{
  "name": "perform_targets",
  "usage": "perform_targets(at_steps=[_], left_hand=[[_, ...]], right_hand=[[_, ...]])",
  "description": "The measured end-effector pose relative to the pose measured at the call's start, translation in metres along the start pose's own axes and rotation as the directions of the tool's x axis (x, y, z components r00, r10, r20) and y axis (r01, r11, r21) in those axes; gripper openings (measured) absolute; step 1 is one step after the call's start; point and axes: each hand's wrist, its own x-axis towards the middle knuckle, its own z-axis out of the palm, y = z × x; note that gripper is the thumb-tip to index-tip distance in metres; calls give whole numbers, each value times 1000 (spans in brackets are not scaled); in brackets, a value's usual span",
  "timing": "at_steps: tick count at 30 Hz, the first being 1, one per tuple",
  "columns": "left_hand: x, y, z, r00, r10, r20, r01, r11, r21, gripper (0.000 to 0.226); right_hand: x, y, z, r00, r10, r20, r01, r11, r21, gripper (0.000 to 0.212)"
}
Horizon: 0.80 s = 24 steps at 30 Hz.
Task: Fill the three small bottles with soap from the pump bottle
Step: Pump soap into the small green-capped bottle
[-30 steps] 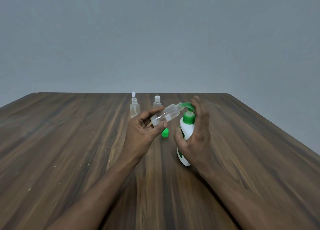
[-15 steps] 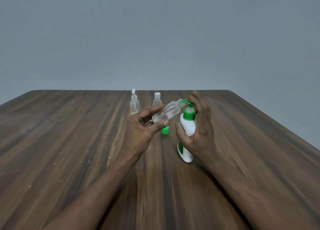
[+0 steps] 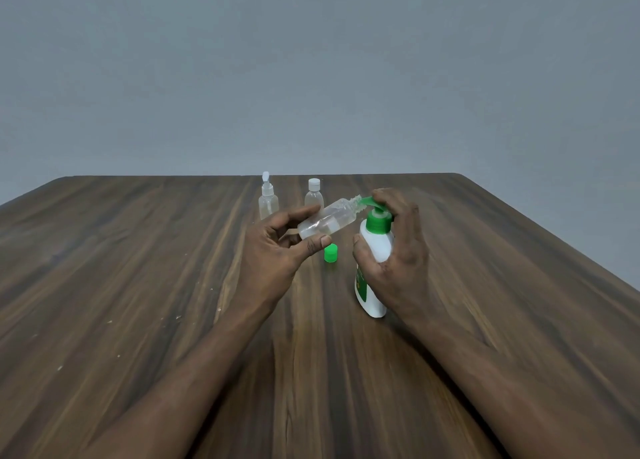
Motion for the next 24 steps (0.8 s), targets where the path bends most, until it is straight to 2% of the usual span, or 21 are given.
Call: perform_targets(at_steps=[3, 9, 19, 24], left_hand=[[1, -1, -2, 1000, 2, -7, -2, 1000, -3, 44], [3, -1, -4, 1000, 21, -15, -21, 1000, 8, 43], [1, -2, -4, 1000, 3, -8, -3, 999, 37, 43], [1, -1, -3, 1000, 2, -14, -1, 999, 46, 43]], right_hand=[[0, 0, 1, 1000, 4, -8, -4, 1000, -8, 58], [-2, 4, 2, 999, -24, 23, 25, 997, -68, 72], [-1, 1, 2, 1000, -14, -22, 14, 999, -30, 59], [-1, 2, 3, 1000, -19, -9, 19, 999, -33, 66]])
